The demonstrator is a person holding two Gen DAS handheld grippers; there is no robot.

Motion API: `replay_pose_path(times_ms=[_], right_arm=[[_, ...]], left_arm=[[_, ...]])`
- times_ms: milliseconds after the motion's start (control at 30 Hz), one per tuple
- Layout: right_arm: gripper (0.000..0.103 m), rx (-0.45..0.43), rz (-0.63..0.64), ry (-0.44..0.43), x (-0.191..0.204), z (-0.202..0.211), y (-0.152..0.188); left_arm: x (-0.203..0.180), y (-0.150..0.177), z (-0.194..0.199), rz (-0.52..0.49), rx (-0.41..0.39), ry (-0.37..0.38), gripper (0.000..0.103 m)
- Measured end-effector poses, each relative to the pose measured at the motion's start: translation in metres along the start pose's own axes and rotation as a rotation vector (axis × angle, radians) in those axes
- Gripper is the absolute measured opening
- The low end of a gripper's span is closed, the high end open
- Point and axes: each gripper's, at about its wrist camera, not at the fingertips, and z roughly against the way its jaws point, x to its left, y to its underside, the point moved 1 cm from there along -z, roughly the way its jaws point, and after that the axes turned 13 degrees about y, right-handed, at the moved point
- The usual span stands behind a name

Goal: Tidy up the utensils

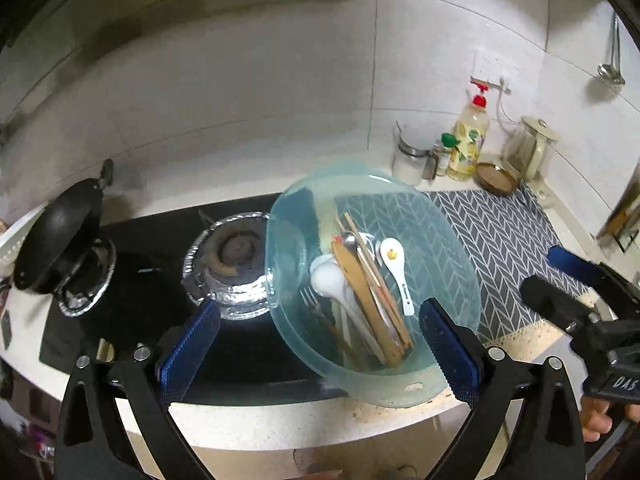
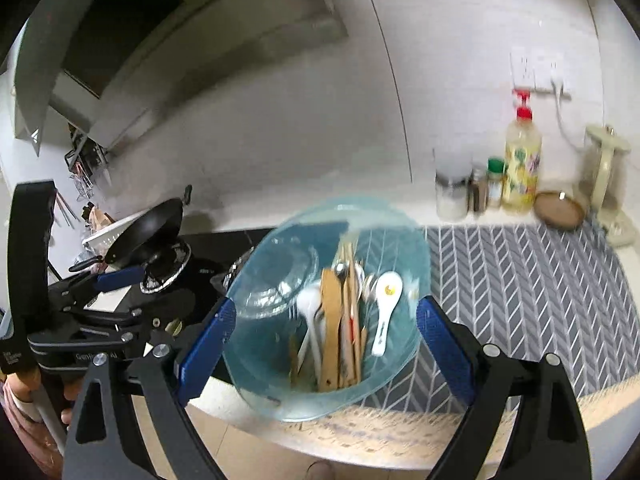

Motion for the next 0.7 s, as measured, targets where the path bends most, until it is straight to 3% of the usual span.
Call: replay_pose_path(times_ms=[267, 700], right_arm=[[0.089, 0.047, -0.037, -0.010, 0.002, -0.007, 0.012], [0.089, 0.079, -0.077, 0.010, -0.010, -0.012, 0.011]], left_arm=[[0.016, 0.005, -0.011, -0.032, 0.053, 0.106, 0.099], [0.032, 0.006, -0.017, 0.000, 0.079, 0.132, 0.099]])
